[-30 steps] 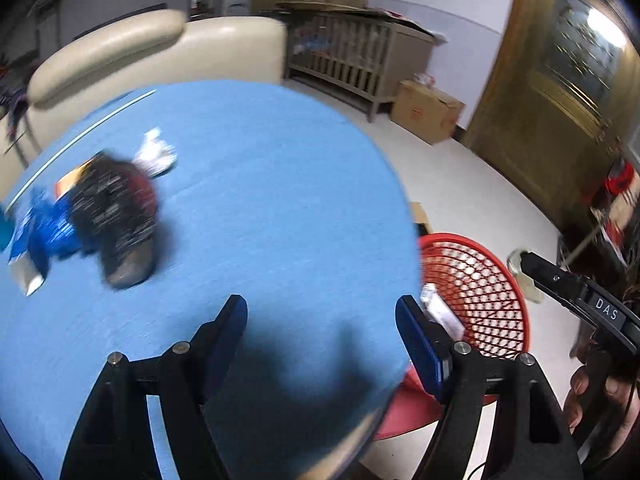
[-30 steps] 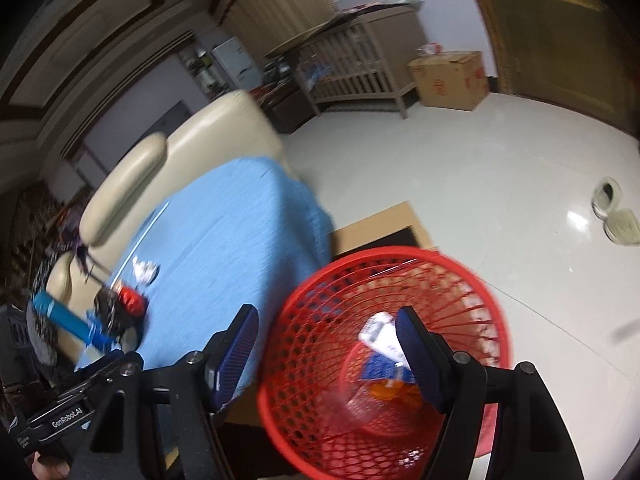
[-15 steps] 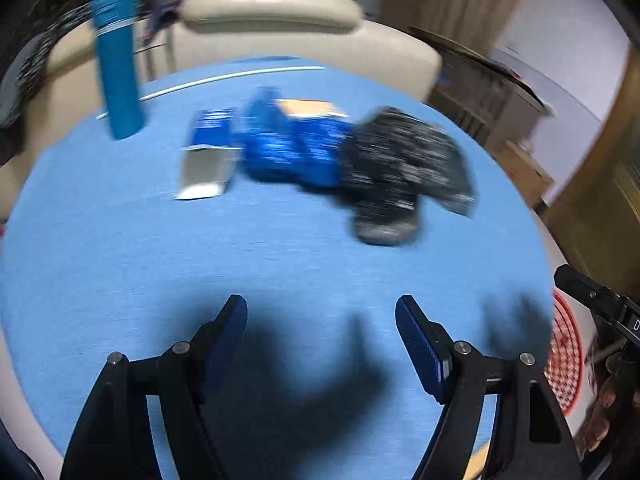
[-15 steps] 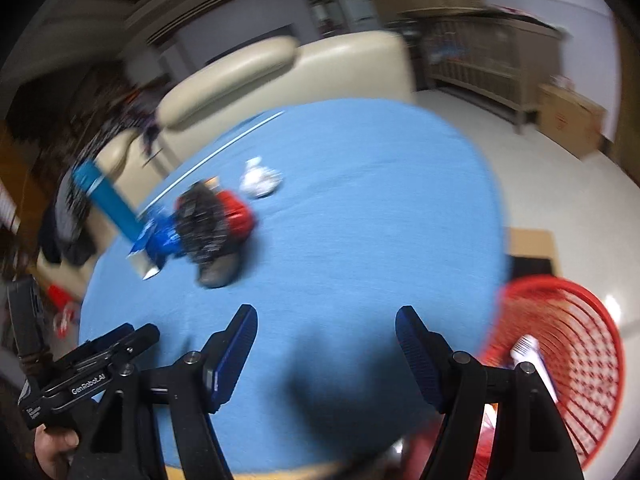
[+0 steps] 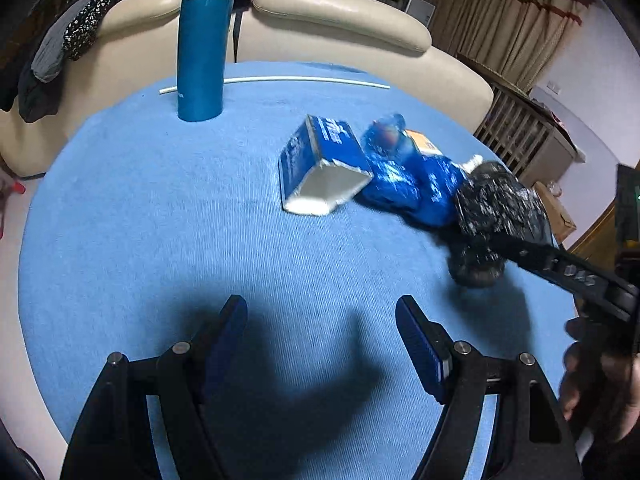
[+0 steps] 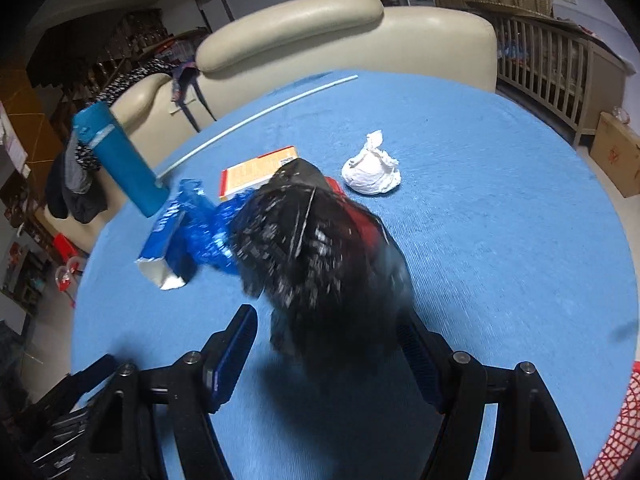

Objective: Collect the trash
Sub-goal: 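Grasp the black plastic bag with the right gripper while the left grasps another blue toothpaste box, then lift the black bag with the right gripper while the left holds the toothpaste box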

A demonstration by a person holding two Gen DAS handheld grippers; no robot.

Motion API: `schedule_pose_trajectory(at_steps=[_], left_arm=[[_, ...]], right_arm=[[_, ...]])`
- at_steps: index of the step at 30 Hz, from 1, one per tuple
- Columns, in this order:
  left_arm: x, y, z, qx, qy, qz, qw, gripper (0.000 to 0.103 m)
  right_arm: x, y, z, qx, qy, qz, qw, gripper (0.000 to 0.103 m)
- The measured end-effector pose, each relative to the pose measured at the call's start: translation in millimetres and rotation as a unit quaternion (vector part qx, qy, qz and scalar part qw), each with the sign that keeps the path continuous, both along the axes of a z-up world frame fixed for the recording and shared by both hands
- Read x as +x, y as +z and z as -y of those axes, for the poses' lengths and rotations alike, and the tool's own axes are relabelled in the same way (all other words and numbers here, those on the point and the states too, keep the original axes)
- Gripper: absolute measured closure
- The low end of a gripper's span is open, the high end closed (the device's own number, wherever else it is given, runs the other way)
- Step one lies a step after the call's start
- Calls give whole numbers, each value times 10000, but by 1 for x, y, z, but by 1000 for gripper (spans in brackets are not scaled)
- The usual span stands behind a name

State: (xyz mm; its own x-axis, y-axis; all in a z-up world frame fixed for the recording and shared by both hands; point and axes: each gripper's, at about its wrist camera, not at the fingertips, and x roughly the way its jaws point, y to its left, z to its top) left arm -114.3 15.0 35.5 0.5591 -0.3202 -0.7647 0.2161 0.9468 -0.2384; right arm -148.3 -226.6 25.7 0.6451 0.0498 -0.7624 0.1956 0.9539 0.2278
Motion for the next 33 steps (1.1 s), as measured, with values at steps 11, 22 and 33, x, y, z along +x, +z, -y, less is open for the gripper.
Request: schedule_pose_trajectory(at_steps=[11, 22, 33], left_arm=[[73, 14, 44, 467, -269, 360, 9979, 20], [111, -11, 34, 714, 23, 12, 9974, 63], [56, 11, 26, 701, 43, 207, 9973, 63]], right_arm=[[27, -21, 5, 211, 168, -176, 9995, 60], [20, -24, 13, 467, 235, -109, 9986, 62], [-21, -7, 13, 524, 135, 163, 9984, 62]])
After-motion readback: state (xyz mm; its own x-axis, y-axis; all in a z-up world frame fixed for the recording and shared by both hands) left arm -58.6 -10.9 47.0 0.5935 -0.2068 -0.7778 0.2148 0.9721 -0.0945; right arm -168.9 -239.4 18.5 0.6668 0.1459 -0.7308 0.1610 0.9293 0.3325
